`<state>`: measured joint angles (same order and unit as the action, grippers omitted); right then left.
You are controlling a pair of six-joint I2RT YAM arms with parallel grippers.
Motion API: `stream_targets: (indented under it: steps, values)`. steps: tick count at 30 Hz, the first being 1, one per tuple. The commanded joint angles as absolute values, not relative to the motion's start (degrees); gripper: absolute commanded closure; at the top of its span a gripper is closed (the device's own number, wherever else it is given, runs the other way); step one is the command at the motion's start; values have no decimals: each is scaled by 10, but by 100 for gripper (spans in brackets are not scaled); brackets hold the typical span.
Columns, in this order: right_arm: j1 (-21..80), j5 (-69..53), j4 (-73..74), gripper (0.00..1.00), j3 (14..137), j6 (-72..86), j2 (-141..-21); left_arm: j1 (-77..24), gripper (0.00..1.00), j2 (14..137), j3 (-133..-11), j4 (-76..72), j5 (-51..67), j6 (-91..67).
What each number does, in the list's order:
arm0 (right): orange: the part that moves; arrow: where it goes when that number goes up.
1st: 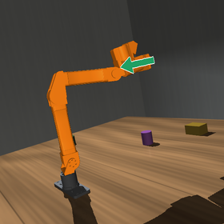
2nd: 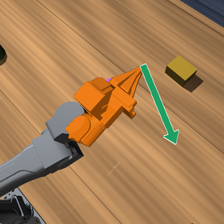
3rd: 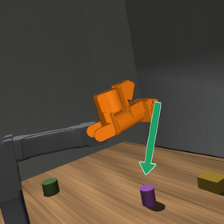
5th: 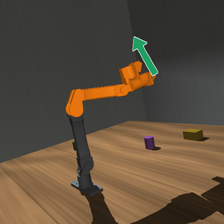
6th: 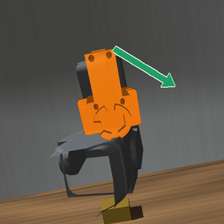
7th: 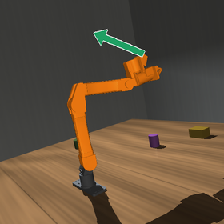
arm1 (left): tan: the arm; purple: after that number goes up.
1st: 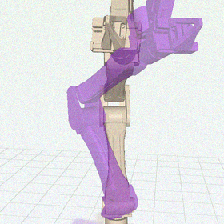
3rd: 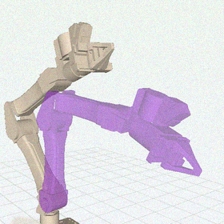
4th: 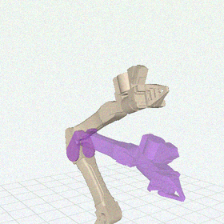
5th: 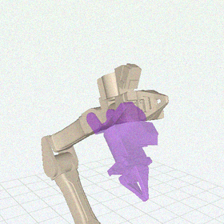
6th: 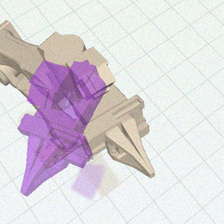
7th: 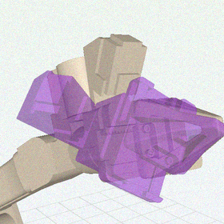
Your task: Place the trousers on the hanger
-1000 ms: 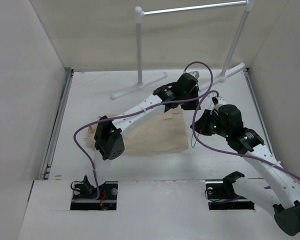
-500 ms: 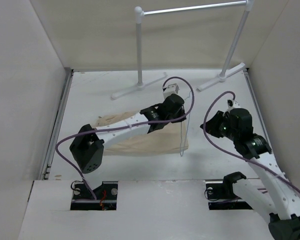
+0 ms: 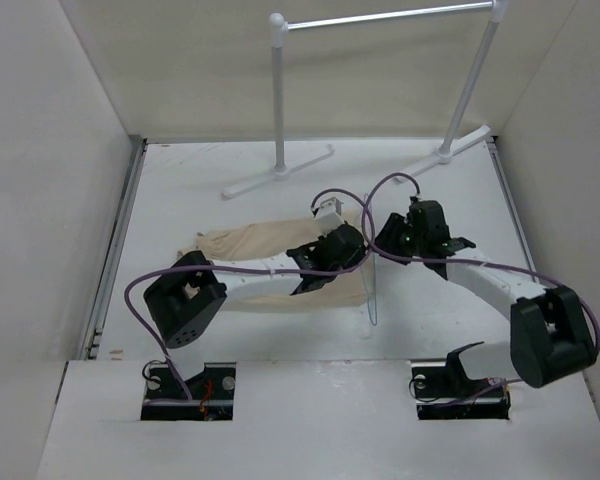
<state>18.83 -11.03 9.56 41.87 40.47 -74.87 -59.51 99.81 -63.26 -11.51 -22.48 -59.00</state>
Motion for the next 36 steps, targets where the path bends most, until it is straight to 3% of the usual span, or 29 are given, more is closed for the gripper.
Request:
stream_targets:
  steps: [1,13,16,18,19,27,36]
  values:
    - [191,-121,6,48,414,396,-794,-596,100,999,-618,-178,-253,-613]
    - [213,-74,-26,55,428,392,-892,-602,100,1037,-600,-202,-226,-642]
    - [212,-82,-27,70,426,396,-903,-597,100,1032,-591,-200,-229,-642]
    - [212,-94,-29,88,426,403,-901,-592,100,1017,-583,-193,-235,-641]
    - [213,-98,-26,93,425,409,-889,-589,100,1011,-581,-189,-236,-640]
    - [150,-123,48,95,431,431,-732,-553,100,926,-525,-126,-261,-599]
    - [92,-123,74,96,435,435,-740,-495,99,785,-426,-27,-296,-525]
